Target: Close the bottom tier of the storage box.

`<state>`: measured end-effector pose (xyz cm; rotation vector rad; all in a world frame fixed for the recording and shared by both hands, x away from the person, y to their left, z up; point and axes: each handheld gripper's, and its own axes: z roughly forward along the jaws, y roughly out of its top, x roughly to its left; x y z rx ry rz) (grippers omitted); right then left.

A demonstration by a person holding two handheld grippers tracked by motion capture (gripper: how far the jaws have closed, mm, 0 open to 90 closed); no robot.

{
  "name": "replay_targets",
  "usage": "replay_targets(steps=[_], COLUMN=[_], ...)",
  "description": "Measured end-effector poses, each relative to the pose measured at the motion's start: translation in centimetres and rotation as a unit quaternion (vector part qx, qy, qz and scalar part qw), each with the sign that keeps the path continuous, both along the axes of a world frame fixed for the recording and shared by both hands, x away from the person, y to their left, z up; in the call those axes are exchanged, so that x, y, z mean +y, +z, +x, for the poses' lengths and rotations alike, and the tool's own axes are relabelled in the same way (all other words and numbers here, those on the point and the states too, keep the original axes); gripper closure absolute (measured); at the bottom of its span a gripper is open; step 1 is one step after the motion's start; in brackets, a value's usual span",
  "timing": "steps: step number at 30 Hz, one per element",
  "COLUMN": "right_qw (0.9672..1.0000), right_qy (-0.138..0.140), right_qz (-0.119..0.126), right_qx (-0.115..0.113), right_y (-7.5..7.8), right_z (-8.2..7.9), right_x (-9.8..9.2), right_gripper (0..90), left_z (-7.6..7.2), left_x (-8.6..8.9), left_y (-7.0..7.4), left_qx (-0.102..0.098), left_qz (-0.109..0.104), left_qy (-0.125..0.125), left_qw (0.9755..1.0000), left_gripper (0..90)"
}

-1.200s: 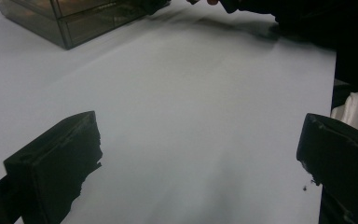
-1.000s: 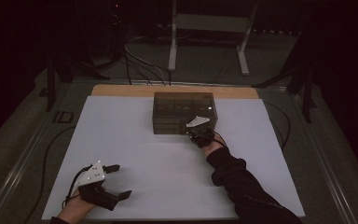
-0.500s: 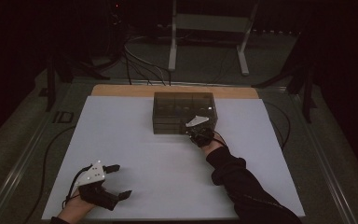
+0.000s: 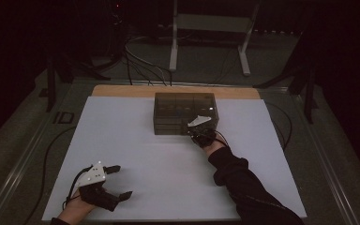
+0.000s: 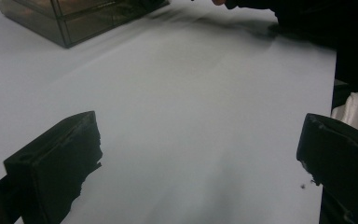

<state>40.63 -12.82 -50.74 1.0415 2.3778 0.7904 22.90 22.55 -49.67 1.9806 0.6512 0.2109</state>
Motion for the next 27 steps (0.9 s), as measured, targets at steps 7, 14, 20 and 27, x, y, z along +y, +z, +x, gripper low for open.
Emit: replay_targets(steps=[7, 14, 20, 27], right_qw=[0.9999, 0.9997, 0.9995, 0.999], right_qy=[-0.003, 0.006, -0.003, -0.004], right_qz=[0.007, 0.003, 0.002, 0.006], right_qx=[0.015, 0.023, 0.031, 0.044], right_y=[0.0, 0.0, -0.2, 0.0], right_z=[-0.2, -0.9, -1.1, -1.6], right_x=[-0.2, -0.2, -0.4, -0.3], right_gripper=[88.1, 80.5, 66.9, 47.6], left_z=[0.0, 0.0, 0.0, 0.0], left_x=[0.0, 0.0, 0.0, 0.0], left_y=[0.0, 0.0, 0.1, 0.1], left_qx=[-0.002, -0.003, -0.002, -0.003], left_qz=[0.002, 0.003, 0.002, 0.001], left_qy=[-0.001, 0.0, 0.001, 0.002], left_qw=[1.0, 1.0, 1.0, 1.0], left_gripper=[0.0, 0.0, 0.0, 0.0])
